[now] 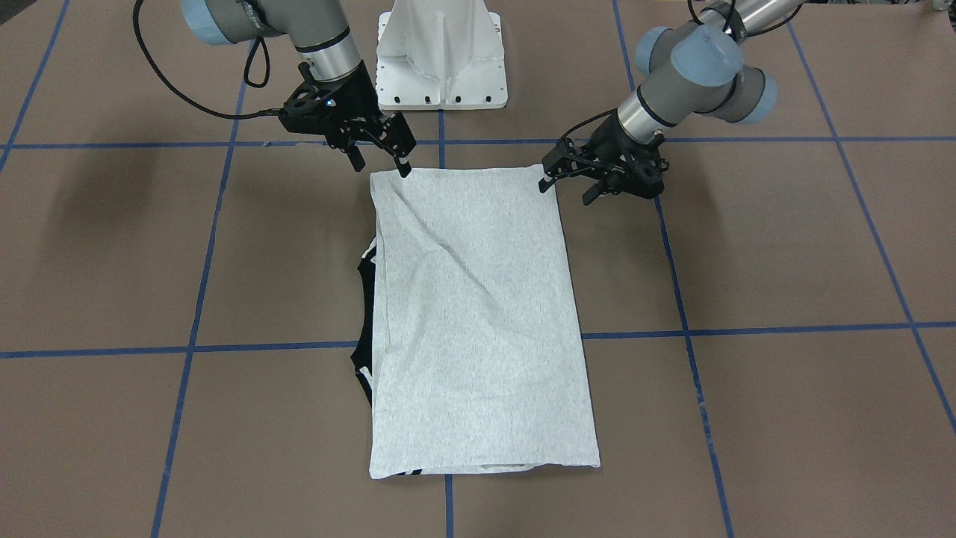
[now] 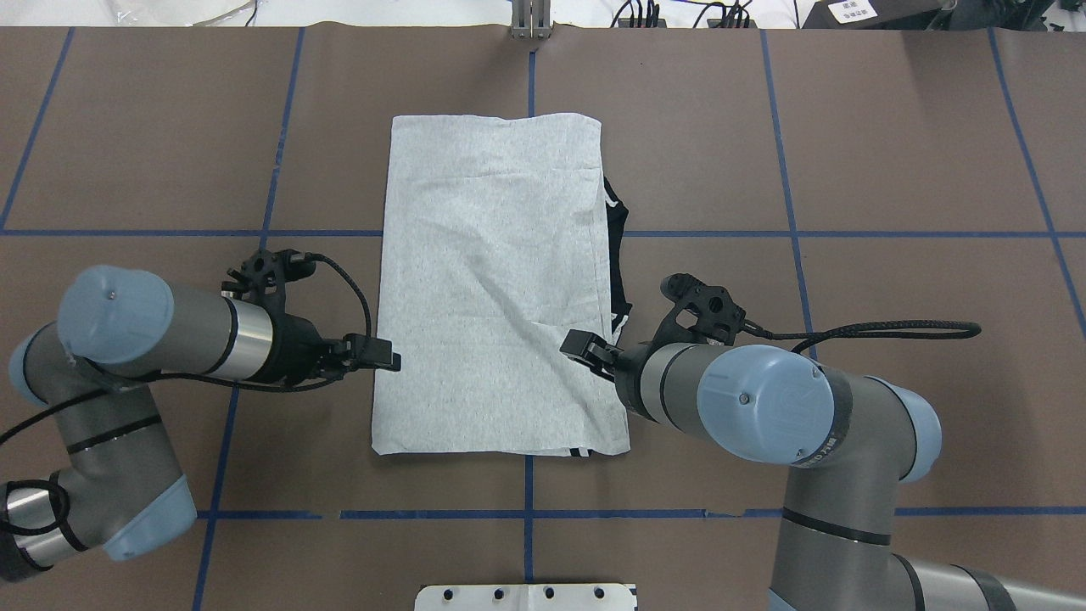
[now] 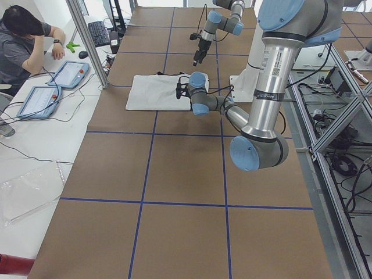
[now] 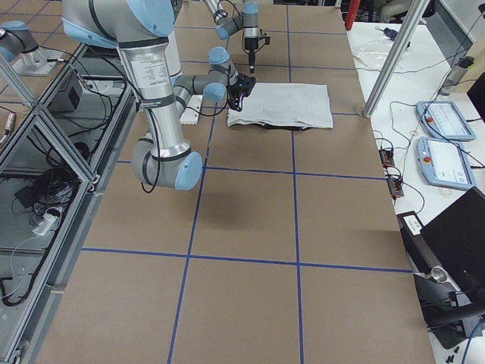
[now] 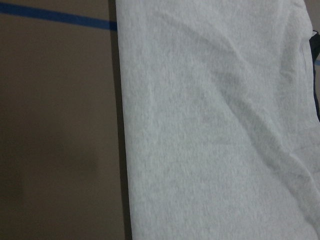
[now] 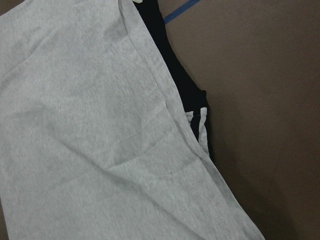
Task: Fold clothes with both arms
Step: 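Position both grippers at the shirt's edge nearest the robot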
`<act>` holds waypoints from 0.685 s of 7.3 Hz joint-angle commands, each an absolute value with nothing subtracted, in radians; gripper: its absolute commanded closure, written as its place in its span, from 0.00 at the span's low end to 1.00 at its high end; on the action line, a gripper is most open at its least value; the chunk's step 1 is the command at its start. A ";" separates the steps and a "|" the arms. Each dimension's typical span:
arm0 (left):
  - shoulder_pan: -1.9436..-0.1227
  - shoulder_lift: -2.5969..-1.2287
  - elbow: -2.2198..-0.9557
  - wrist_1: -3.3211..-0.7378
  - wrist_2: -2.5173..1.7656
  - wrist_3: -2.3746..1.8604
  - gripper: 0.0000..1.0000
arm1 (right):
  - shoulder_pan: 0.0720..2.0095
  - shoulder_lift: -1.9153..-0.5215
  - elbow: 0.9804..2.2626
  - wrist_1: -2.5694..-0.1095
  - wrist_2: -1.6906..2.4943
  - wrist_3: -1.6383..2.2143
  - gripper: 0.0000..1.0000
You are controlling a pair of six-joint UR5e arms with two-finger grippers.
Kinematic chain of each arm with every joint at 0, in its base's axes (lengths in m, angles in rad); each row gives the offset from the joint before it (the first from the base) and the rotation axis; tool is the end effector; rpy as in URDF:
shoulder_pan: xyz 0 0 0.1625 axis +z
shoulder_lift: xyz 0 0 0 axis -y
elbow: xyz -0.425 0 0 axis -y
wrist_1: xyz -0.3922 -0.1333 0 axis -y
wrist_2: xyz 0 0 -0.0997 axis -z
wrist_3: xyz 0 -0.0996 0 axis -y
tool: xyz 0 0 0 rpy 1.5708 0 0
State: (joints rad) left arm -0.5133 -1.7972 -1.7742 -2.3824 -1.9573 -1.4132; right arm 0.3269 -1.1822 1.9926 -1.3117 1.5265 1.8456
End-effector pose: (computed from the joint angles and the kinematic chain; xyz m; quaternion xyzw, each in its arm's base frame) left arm 0.4508 -0.3640 0.3487 0.0404 0.5904 -0.0313 0.8055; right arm -0.4923 -0.3123 0.2320 0.0323 -0.5088 0.2657 0.8182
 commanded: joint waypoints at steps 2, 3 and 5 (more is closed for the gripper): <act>-0.414 -1.796 -1.769 -2.384 -1.913 -1.482 0.00 | 0.327 -1.183 1.993 -1.312 1.525 1.845 0.00; -0.407 -1.795 -1.769 -2.384 -1.913 -1.483 0.00 | 0.327 -1.183 1.993 -1.312 1.525 1.845 0.00; -0.403 -1.795 -1.767 -2.384 -1.913 -1.488 0.04 | 0.318 -1.189 1.993 -1.312 1.497 1.845 0.00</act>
State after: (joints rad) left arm -0.4072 -1.7949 -1.7678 -2.3839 -1.9131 -1.4835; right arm 0.3239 -1.1850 1.9927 -1.3115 1.5161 1.8454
